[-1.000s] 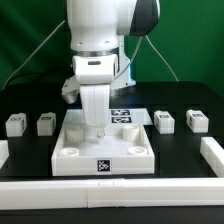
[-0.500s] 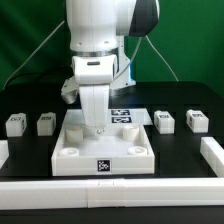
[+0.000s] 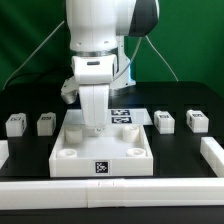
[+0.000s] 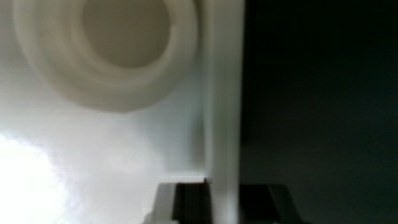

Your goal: Assemble one leg

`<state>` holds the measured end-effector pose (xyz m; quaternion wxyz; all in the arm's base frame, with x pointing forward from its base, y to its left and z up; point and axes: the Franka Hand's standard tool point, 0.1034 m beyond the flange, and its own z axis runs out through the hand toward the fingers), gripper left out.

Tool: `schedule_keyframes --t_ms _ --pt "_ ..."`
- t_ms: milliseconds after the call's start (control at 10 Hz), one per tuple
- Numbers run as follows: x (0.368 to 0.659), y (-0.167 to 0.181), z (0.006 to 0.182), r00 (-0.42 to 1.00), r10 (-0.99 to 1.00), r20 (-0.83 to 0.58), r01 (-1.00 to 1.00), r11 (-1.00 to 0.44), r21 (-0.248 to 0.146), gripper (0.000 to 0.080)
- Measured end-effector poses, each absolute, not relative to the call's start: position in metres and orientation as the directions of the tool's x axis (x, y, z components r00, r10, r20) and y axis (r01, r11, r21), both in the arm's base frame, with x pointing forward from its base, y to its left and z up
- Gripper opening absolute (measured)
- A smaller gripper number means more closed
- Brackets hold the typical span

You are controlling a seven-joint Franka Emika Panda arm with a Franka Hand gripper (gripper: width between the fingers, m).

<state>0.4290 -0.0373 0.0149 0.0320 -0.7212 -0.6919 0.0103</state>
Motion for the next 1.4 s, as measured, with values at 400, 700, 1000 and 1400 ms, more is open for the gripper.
schedule_keyframes --t_ms 400,700,1000,1400 --pt "0.430 -0.037 0.015 0.042 0.999 0.029 0.998 -0.041 -0.058 0.0059" --pt "0.435 -0.030 0.014 0.046 0.998 0.031 0.998 -0.044 -0.054 0.0060" --pt "0.460 0.005 0.015 0.058 0.997 0.042 0.998 -0.057 -0.030 0.0060" --pt "0.496 0.052 0.015 0.043 0.997 0.060 0.999 -0.044 0.008 0.0060"
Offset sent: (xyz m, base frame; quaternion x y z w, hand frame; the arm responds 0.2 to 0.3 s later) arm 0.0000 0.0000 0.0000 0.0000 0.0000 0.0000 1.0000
